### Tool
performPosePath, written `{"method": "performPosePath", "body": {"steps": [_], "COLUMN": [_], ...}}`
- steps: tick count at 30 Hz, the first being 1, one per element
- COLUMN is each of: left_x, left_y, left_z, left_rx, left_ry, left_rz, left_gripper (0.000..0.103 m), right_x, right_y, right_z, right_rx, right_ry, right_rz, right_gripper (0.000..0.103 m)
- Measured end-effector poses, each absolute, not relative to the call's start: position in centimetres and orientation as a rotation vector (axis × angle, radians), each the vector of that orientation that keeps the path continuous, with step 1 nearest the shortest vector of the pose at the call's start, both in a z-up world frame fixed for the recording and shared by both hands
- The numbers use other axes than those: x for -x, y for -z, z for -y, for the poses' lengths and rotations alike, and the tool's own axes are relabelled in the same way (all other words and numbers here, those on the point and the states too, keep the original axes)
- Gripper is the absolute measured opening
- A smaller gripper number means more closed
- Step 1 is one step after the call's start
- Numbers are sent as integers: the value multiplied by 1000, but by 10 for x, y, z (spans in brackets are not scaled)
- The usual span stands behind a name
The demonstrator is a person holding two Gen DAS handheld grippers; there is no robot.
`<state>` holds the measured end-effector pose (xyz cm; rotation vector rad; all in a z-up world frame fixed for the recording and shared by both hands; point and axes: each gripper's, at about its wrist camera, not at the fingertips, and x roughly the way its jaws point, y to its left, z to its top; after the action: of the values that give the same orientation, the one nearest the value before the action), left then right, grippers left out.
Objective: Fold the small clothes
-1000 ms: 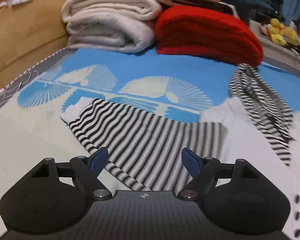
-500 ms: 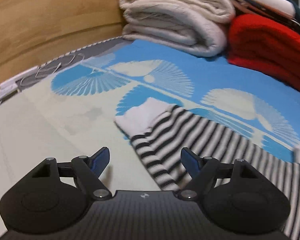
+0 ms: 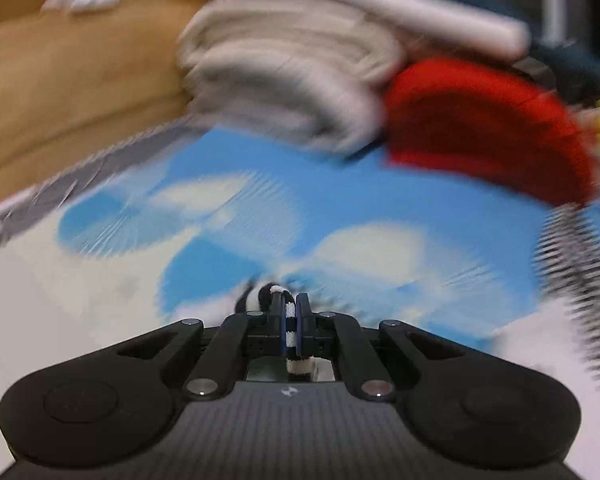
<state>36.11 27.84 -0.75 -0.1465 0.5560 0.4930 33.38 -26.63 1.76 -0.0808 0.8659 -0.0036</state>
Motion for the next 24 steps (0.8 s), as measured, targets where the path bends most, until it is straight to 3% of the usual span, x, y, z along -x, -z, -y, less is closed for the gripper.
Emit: {"method": "performPosePath", "body": {"steps": [1,3,7,8,9,11,15,18,24], "left_x": [-358,-349,-323,-318,-315,-300,-297,-314,-359], "left_y": [-6,-31,-41,-34,-25,-14,-21,-24,21], "left_z": [-255,-193,-45,-12,18,59,44,-2,-106], "left_rx": [145,121,100,103,80,-13,9,28,140], "left_ry": [-438,-302,79,195,311,350,293,113,-226], "left_rz": [-527,-484,-537,-614,-708,-779,-806,-793,-984], "left_gripper": [4,4,6,13,33,34,36,46,46], "right_x": [-334,-336,-335,-335,-334,-334,-336,-339,-352], "right_y": [-19,-21,-27,-29,-31,-32,-27,-22,11], "right_z": [273,289,318,322,327,336,345,344,332], "right_rx": [59,5,-114,-135,-165,-227,-324,-378,-376], "right_ry": [23,57,99,102,99,96,70,27,91], "right_rz": [-871,-881,-879,-877,-875,-875,-900,-934,-1090], "right_gripper": [18,8,6,6,8,8,23,24,32]}}
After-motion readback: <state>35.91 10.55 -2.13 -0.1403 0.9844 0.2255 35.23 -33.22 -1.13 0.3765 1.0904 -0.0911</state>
